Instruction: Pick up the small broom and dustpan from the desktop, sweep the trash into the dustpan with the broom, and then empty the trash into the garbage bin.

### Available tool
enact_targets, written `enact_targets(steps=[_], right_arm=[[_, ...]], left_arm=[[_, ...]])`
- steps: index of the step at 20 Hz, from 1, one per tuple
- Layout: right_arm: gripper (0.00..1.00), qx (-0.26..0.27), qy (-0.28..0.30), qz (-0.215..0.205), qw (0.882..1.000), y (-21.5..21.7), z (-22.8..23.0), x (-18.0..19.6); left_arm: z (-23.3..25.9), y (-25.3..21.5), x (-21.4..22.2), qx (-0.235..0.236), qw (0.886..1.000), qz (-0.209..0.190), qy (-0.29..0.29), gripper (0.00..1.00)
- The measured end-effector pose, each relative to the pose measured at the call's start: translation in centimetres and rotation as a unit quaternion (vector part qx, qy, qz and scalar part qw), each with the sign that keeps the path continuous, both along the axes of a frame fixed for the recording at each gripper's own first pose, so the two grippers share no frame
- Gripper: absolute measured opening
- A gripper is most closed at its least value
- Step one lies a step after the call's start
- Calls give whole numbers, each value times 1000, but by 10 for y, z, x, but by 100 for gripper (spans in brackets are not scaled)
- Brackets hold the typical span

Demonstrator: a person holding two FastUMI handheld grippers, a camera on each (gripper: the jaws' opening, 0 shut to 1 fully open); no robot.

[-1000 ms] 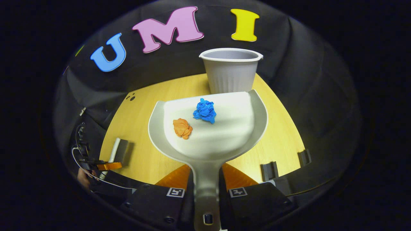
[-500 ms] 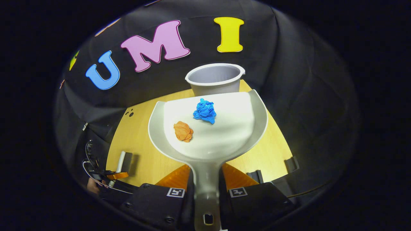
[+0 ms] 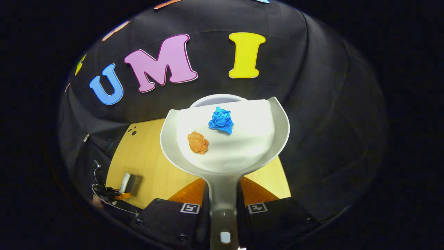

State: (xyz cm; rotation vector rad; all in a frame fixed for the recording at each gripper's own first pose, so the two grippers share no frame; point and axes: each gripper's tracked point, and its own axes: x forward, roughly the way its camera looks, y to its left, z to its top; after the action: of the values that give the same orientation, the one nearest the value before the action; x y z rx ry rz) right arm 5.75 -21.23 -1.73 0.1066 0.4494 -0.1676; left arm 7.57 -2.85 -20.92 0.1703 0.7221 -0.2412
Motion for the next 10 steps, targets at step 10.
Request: enact_targets(steps=[10], right_arm=[[31, -137, 19, -3, 990, -53, 5, 100]], left_arm=[[13, -16, -11, -119, 991, 64, -4, 26]])
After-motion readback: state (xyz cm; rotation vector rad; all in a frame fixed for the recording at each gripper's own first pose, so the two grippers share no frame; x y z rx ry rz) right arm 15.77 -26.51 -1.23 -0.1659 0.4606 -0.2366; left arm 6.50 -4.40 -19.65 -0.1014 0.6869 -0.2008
